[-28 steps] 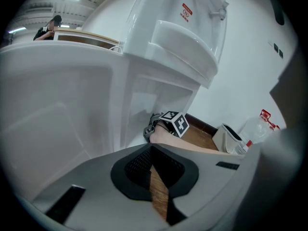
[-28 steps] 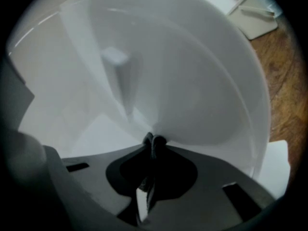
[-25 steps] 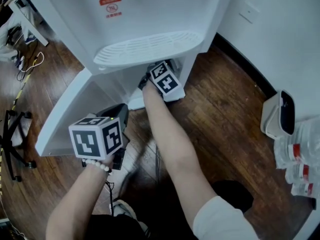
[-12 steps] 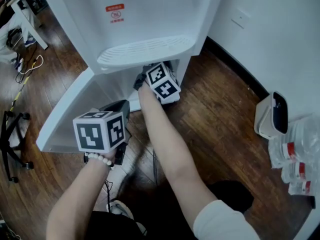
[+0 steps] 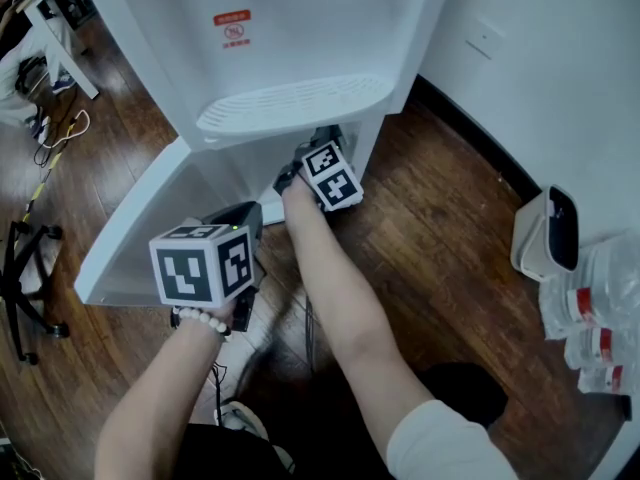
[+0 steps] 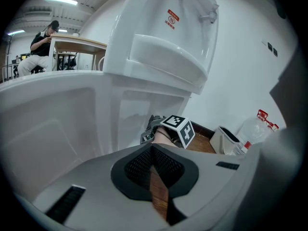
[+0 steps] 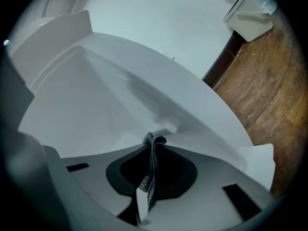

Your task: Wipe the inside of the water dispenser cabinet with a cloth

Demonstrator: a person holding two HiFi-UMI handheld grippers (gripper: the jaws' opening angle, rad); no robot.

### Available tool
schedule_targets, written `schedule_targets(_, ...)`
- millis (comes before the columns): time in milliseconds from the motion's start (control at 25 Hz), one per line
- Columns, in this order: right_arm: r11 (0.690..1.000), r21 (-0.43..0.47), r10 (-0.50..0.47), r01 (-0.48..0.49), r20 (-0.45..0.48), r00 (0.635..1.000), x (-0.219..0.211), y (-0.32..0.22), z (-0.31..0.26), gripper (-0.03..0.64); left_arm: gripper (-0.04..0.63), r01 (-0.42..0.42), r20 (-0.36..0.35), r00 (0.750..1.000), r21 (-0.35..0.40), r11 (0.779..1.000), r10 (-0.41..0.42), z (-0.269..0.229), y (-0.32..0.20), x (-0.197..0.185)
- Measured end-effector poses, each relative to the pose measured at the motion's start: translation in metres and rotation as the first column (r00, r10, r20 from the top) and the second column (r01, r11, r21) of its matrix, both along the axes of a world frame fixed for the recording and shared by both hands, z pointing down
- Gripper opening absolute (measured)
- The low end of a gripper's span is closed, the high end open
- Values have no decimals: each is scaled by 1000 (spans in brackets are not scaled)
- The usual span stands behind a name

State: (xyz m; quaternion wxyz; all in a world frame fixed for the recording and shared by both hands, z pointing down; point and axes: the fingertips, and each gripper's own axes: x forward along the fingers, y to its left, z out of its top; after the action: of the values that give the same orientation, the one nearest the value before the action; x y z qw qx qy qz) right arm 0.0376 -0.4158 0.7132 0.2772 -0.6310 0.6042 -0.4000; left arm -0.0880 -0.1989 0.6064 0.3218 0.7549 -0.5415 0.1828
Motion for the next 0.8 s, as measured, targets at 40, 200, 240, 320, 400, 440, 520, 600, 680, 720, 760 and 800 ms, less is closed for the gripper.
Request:
schedule_targets(40, 1000, -19, 2, -1, 7, 1000, 1, 0, 9, 35, -2, -1, 1, 1000, -2, 1000, 1, 1, 0, 0)
schedule_targets(200, 995, -103, 6, -4, 21, 1000, 5, 2, 45, 35, -3, 1, -2, 1000, -8, 1000, -1, 4, -1, 1)
schedule_targets(240, 993, -121, 5, -3, 16, 1000, 7, 3, 52, 35, -3, 0, -2, 1000, -9, 1000, 0, 5, -1, 1)
schedule_targets(320, 989, -150, 3, -2, 9, 1000, 12, 4, 65, 35, -3, -3, -2, 1000, -11, 1000, 3, 6, -1, 2)
schedule_targets(400, 986, -168, -6, 4, -9, 1000, 14, 5, 71, 35, -3, -5, -1, 1000, -13, 1000, 5, 6, -2, 3)
schedule_targets(440, 985, -171, -14, 9, -25, 1000, 14, 6, 72, 35, -3, -5, -2, 1000, -12, 1000, 5, 6, -2, 3)
schedule_targets(520, 987, -161, -29, 18, -64, 998, 13, 8, 66, 35, -2, -6, -2, 1000, -9, 1000, 6, 5, -3, 4)
schedule_targets(600, 990, -136, -43, 30, -93, 995, 12, 9, 54, 35, -3, -12, -2, 1000, -4, 1000, 12, 3, -3, 7)
schedule_targets(680, 993, -109, -49, 38, -105, 993, 10, 9, 39, 35, -3, -22, -3, 1000, 2, 1000, 22, 1, -2, 10)
schedule_targets(720, 995, -94, -51, 41, -104, 993, 9, 9, 31, 35, -3, -28, -3, 1000, 4, 1000, 28, -1, -2, 12)
schedule_targets(760, 996, -79, -53, 45, -97, 994, 7, 10, 22, 35, -3, -31, -2, 1000, 7, 999, 31, -2, -1, 13)
schedule_targets(800, 997, -63, -55, 50, -87, 995, 5, 11, 13, 35, -3, -33, -2, 999, 10, 999, 33, -3, 0, 14)
